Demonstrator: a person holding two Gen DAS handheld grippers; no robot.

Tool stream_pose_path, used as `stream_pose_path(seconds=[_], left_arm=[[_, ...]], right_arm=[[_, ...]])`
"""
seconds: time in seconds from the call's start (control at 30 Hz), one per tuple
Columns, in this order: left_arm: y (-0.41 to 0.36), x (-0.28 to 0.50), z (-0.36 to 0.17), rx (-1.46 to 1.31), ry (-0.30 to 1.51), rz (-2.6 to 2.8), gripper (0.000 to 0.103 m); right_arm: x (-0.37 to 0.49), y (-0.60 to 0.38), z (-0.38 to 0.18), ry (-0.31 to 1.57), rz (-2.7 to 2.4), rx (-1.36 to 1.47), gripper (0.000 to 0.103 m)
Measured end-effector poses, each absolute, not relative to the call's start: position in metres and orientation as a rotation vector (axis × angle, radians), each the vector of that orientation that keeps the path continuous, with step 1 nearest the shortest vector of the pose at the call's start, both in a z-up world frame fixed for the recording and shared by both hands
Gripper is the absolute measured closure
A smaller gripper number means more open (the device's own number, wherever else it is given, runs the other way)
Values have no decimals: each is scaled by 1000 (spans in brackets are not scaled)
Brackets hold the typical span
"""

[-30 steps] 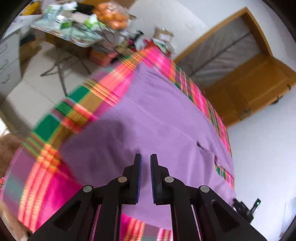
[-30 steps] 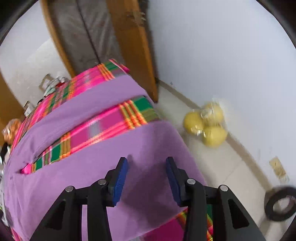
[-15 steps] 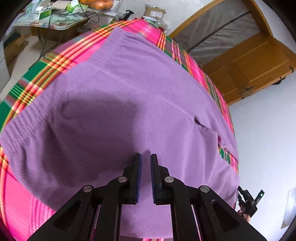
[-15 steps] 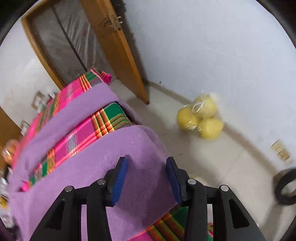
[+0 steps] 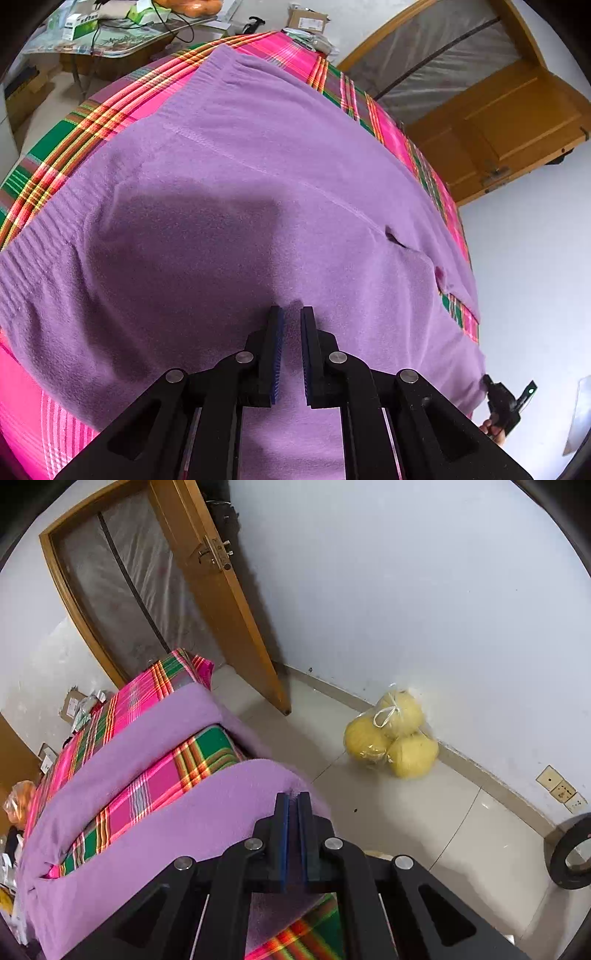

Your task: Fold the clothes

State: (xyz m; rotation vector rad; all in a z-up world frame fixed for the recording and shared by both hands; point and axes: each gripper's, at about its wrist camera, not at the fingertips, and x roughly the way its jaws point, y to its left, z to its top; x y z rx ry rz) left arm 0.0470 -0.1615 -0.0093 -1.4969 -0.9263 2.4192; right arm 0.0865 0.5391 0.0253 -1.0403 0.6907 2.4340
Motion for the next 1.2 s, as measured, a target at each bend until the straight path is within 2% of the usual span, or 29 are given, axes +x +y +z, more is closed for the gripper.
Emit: stream_pose_path(seconds=[0.1,0.27,0.43,0.57,0.8,1.0,1.07,1.13,1.2], left_arm=[[-163,47,-10,-1491,-930,2411,94],[-169,45,-9,-1511,-933,2431,94],[-188,42,-2,-1515,-917,2507,94],[-200,33,8,-1496,-876,2558,94],[-197,-13,38,-1446,-615,2647,94],[-190,-66,44,-1458,-407,2664,92],[-190,-81,42,-1472,-323,2670,90],[-189,-96,41,-1466,-241,2681,82],[-187,-113,39,-1470,-173,2686,80]], right_arm=[[84,539,15,703,2414,-1109,97],[89,538,15,682,2345,-1096,89],[82,511,34,506,2422,-1072,79],[62,478,54,355,2510,-1065,79],[4,405,84,288,2767,-1132,78],[-50,322,88,166,2939,-1256,78],[-68,294,88,113,2989,-1300,78],[-88,262,85,32,3036,-1363,77],[-107,232,81,-68,3075,-1412,76]])
